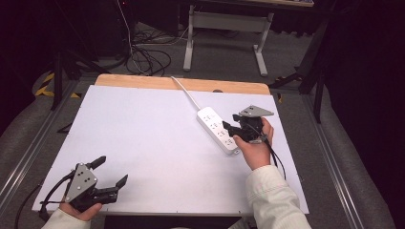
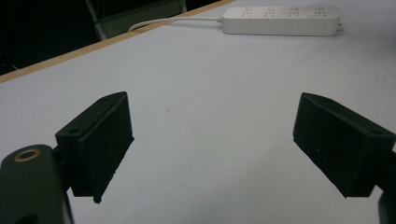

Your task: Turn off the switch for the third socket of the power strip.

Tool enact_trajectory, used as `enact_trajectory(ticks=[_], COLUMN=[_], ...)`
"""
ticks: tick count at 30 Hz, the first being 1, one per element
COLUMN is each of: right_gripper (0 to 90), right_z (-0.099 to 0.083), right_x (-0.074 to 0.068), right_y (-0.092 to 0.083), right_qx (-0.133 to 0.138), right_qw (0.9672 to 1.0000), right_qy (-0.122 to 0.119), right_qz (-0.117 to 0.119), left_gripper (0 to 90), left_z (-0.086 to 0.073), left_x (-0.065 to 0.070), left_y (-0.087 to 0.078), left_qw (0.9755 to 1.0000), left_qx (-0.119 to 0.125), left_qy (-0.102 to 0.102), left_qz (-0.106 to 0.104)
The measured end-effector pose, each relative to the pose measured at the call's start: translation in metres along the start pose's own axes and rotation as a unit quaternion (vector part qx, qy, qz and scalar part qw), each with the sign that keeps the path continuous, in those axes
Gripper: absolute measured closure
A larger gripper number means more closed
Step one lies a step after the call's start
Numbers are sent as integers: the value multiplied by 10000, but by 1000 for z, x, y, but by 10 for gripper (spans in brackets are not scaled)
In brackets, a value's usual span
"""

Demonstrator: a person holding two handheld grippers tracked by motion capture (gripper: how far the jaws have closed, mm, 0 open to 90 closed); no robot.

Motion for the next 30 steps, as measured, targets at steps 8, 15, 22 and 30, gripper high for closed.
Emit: enact_trajectory(ticks=[8, 15, 22, 30], right_gripper=[312, 270, 197, 117], right_z=[-6, -8, -11, -23], right_x=[-5, -14, -22, -30], right_y=[-23, -42, -62, -79], right_qx=[-285, 2, 328, 473], right_qw=[9970, 9971, 9951, 9912], right_qy=[637, 467, 246, 84], right_qz=[336, 607, 901, 1234], left_gripper=[126, 126, 126, 126], left_z=[0, 1, 2, 2], left_x=[0, 0, 2, 3], left_y=[0, -1, -2, -2], left_qw=[10000, 10000, 10000, 10000], left_qx=[6, 2, 34, 5], left_qy=[-2, 29, -4, -10], left_qz=[9, -10, -36, -65])
Point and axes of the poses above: each handheld gripper's, and its own axes: y roughly forward along the jaws, z roughly out of its top, x roughly to its right, the point moved 6 cm from there along y, roughly forward along the jaws, and after that the axes turned 4 degrees about -z, right-handed, at the moved point
